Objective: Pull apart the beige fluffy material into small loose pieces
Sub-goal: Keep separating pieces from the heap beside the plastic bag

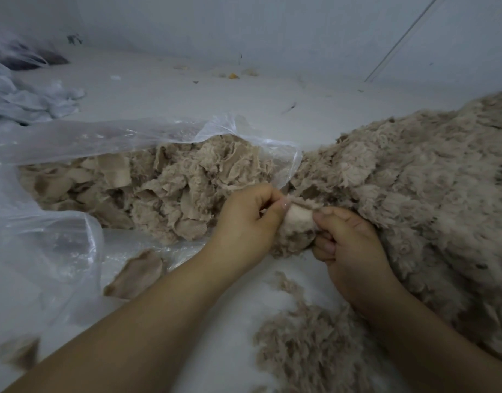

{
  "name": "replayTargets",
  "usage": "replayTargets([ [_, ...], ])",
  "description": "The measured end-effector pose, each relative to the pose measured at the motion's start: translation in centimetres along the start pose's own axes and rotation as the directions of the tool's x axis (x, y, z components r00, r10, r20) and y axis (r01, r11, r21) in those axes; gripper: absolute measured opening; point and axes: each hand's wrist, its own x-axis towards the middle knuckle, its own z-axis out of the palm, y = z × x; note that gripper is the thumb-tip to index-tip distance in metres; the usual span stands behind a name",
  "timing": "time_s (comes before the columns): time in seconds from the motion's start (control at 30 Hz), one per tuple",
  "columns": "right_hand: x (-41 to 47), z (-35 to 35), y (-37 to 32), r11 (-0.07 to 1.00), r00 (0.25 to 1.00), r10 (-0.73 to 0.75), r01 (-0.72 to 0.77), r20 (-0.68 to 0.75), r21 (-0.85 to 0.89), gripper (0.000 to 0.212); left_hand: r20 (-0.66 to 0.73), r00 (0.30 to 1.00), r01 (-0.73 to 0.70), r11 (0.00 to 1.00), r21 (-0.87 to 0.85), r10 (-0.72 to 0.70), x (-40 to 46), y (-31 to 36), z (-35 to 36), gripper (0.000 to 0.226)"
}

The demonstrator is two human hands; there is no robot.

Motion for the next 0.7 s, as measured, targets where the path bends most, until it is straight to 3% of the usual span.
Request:
replayTargets([
  [0.17,-0.02,-0.43,0.16,0.996,0.998,-0.029,0.033,0.056,-0.085,0.014,0.059,0.996,-0.063,0.998,-0.028,0.064,0.01,0.31,0.01,0.023],
  [0.27,-0.07,-0.65,0.37,0.988,0.993,-0.043,0.059,0.109,-0.145,0.028,0.146,0.987,-0.058,0.998,-0.037,0.062,-0.01,0.53,-0.02,0.022],
  [0.37,-0.13,-0.64,0.54,0.978,0.994,-0.066,0.082,0.088,-0.192,0.042,0.102,0.994,-0.017,0.993,-0.121,0.029,-0.01,0.51,0.05,0.020],
  [0.5,-0.10,-0.70,0.67,0.979,0.990,-0.102,0.117,0.095,-0.169,0.025,0.006,0.996,0.090,0.974,-0.206,-0.091,0.11,0.46,0.04,0.025],
  [0.7,-0.16,-0.69,0.55,0.989,0.996,-0.075,0.080,0.046,-0.123,0.021,0.183,0.963,0.254,0.894,-0.370,-0.197,-0.35,0.49,0.18,0.018],
])
